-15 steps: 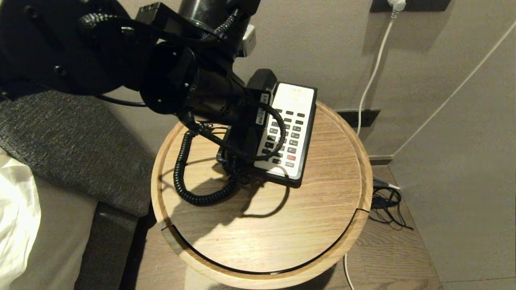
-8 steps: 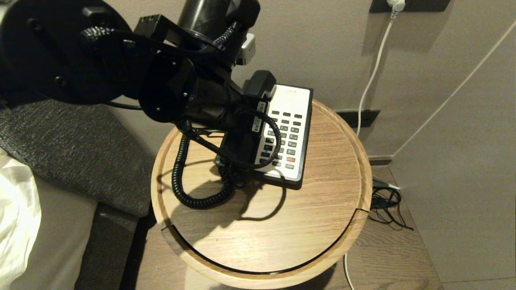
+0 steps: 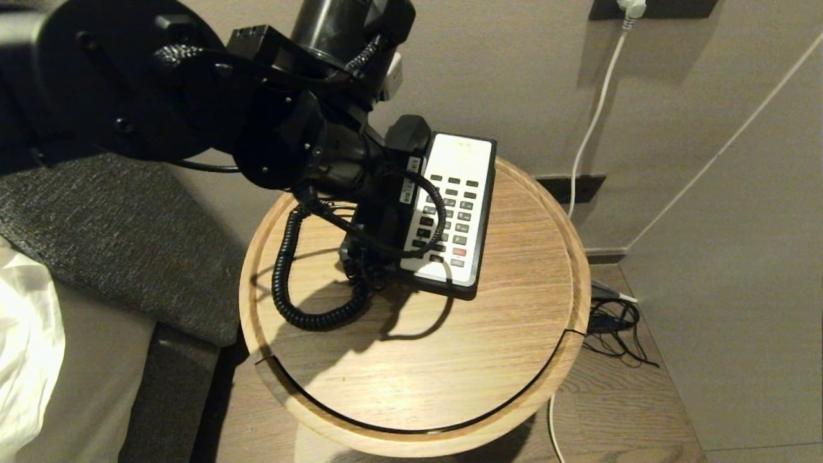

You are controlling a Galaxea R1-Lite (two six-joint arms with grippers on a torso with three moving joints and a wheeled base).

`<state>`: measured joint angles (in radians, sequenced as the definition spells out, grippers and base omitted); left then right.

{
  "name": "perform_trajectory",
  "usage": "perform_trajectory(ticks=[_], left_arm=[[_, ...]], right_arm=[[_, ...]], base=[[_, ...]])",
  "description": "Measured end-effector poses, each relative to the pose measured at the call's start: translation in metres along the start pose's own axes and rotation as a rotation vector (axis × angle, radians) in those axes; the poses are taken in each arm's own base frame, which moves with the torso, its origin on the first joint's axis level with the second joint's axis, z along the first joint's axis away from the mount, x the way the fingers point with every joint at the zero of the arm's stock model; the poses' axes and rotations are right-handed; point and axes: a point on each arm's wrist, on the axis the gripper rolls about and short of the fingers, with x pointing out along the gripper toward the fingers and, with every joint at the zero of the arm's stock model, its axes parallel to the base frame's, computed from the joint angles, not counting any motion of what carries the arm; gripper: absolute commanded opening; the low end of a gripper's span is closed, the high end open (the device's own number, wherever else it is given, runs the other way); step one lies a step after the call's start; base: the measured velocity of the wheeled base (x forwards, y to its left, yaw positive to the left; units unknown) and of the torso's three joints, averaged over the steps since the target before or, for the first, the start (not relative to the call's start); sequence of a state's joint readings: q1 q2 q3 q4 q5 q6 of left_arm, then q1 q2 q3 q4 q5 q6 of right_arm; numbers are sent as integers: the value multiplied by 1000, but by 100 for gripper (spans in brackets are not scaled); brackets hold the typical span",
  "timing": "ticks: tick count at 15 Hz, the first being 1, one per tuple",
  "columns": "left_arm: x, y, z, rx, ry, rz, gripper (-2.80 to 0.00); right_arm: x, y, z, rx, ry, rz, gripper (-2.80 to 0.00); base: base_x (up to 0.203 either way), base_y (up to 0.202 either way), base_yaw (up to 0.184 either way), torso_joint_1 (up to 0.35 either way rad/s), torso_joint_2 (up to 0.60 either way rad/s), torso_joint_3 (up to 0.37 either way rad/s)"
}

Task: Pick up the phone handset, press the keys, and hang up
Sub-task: Put the handset back

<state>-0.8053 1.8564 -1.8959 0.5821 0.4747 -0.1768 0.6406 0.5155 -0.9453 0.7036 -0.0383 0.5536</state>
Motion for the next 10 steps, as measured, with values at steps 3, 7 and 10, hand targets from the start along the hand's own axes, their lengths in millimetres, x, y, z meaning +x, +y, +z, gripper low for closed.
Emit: perform_trajectory(ticks=[3, 7, 10], left_arm=[[4, -3, -2, 8, 7, 3, -280], [4, -3, 0, -2, 0, 1, -280], [-2, 0, 3, -13, -14, -3, -280]], right_arm=[[0, 0, -1, 1, 2, -1, -280], [1, -1, -2, 0, 13, 4, -280], [1, -1, -3, 0, 14, 3, -280]], base=[[0, 0, 0, 0, 0, 0], [0, 0, 0, 0, 0, 0], [0, 0, 0, 0, 0, 0]])
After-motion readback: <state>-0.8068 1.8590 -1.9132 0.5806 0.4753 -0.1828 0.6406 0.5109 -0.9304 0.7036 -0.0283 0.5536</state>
